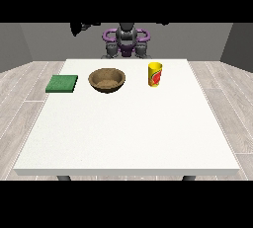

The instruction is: Pick the cup and pour the ball into the bowl, then pick the bowl and place it on the pad

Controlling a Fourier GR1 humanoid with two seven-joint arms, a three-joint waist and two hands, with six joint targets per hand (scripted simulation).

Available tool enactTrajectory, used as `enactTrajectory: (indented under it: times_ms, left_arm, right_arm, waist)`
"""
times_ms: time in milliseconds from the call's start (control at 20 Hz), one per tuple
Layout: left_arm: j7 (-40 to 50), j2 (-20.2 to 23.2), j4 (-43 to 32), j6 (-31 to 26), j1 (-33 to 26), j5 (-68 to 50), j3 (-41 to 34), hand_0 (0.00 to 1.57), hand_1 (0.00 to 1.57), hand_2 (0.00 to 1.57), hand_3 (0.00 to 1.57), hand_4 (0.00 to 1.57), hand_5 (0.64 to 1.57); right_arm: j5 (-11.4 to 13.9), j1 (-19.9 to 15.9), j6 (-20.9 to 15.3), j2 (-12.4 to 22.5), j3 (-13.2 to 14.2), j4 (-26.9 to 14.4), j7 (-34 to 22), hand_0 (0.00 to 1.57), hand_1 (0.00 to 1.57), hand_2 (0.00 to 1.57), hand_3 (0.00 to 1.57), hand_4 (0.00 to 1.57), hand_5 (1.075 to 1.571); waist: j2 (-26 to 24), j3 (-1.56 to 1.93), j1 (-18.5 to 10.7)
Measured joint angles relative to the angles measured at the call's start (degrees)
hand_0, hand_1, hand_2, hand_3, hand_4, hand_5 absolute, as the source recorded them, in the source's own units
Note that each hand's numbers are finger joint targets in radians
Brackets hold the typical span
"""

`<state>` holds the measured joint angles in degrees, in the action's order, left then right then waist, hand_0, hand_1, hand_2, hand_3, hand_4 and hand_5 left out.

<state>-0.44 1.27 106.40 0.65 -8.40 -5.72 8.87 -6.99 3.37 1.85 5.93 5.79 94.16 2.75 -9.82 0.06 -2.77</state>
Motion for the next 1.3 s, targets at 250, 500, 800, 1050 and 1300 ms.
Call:
enactTrajectory:
  times_ms: [250, 500, 800, 1050, 1300]
  left_arm:
    - [-3.5, 0.9, -2.9, 0.1, 7.0, 2.0, -2.4, 0.00, 0.00, 0.00, 0.00, 0.00, 1.335]
    - [-7.0, 3.9, -8.8, -0.5, 14.3, 2.6, -7.9, 0.00, 0.00, 0.00, 0.00, 0.00, 1.254]
    - [-12.9, 5.8, -18.7, -0.8, 19.8, 4.0, -11.8, 0.00, 0.00, 0.00, 0.00, 0.00, 1.250]
    - [-19.3, 5.3, -28.6, -0.5, 22.6, 5.4, -13.2, 0.00, 0.00, 0.00, 0.00, 0.00, 1.236]
    - [-26.0, 4.1, -36.6, 2.2, 25.2, 7.1, -14.6, 0.00, 0.00, 0.00, 0.00, 0.00, 1.238]
  right_arm:
    - [1.0, -5.8, -0.3, -0.8, -0.3, -3.3, 4.0, 0.00, 0.00, 0.00, 0.00, 0.00, 1.566]
    - [0.1, -11.0, 1.4, 0.6, 1.4, -6.9, 8.0, 0.00, 0.00, 0.00, 0.00, 0.00, 1.559]
    - [-0.9, -15.1, 4.1, 3.1, 3.7, -12.6, 11.6, 0.00, 0.00, 0.00, 0.00, 0.00, 1.561]
    - [-1.2, -17.4, 5.6, 4.5, 5.0, -17.7, 13.9, 0.00, 0.00, 0.00, 0.00, 0.00, 1.562]
    - [-3.0, -18.3, 9.3, 7.2, 7.0, -21.1, 16.0, 0.00, 0.00, 0.00, 0.00, 0.00, 1.563]
  waist:
    - [8.5, -0.03, 0.6]
    - [15.9, -0.05, 2.1]
    - [19.5, -0.06, 3.7]
    - [19.4, -0.07, 4.5]
    - [20.6, -0.07, 6.2]
